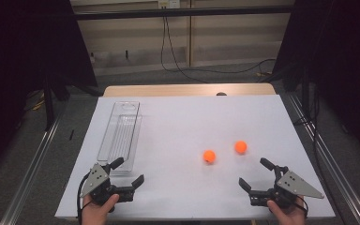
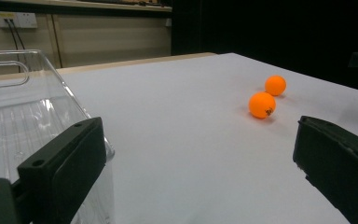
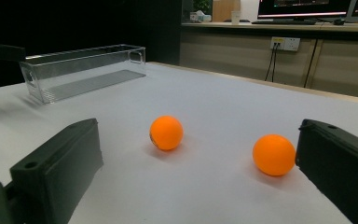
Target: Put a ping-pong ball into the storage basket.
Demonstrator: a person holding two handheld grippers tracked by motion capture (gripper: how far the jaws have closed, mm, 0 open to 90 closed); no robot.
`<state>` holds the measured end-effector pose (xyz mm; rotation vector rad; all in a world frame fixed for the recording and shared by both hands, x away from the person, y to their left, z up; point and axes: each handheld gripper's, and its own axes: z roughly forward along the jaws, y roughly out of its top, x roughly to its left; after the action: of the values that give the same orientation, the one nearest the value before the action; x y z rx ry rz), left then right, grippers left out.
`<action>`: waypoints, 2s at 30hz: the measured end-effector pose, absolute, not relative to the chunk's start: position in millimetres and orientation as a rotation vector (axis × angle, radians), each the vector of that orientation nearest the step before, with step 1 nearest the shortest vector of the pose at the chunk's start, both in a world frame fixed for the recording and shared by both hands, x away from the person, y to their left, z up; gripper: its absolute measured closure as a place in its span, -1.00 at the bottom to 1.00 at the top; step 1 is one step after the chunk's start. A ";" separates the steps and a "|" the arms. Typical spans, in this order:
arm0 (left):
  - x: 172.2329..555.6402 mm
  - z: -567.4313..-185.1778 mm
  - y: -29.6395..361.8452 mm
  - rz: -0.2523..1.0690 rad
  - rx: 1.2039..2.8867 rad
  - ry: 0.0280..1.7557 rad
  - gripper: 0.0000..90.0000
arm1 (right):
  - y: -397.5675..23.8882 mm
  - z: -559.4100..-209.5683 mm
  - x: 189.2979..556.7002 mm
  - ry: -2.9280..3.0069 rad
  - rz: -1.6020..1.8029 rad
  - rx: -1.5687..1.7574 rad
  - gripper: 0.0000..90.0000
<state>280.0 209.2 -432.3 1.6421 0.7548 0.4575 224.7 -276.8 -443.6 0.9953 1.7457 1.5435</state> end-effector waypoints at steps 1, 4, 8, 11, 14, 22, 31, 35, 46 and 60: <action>280.0 -432.0 208.5 0.458 1.646 0.752 -0.94 | -276.7 -443.6 224.9 1.749 1.544 0.994 -1.00; 280.8 -432.4 206.4 0.450 1.649 0.750 -0.94 | -276.8 -443.8 225.5 1.754 1.546 0.989 -1.00; 281.7 -431.5 202.8 0.447 1.658 0.738 -0.94 | -276.2 -444.0 226.0 1.761 1.550 0.988 -1.00; 282.5 -429.7 199.3 0.439 1.655 0.732 -0.94 | -276.3 -443.7 225.9 1.761 1.552 0.982 -1.00; 283.5 -427.5 194.7 0.425 1.668 0.727 -0.95 | -276.5 -443.5 225.7 1.758 1.552 0.984 -1.00; 286.3 -424.8 182.8 0.394 1.702 0.697 -0.96 | -276.9 -443.2 225.2 1.759 1.558 0.980 -1.00; 288.5 -423.8 170.3 0.362 1.725 0.676 -0.96 | -276.8 -443.0 225.1 1.761 1.563 0.975 -1.00; 289.6 -422.9 165.7 0.351 1.730 0.670 -0.96 | -276.6 -442.9 225.0 1.758 1.565 0.977 -1.00; 294.4 -421.0 154.1 0.343 1.737 0.663 -0.95 | -277.2 -442.7 224.6 1.756 1.571 0.980 -1.00; 297.7 -420.7 144.2 0.331 1.753 0.647 -0.95 | -277.1 -442.6 224.5 1.757 1.575 0.978 -1.00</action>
<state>297.7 144.2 -420.7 1.7526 0.6467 0.3311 224.5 -277.1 -442.6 0.9780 1.7574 1.5746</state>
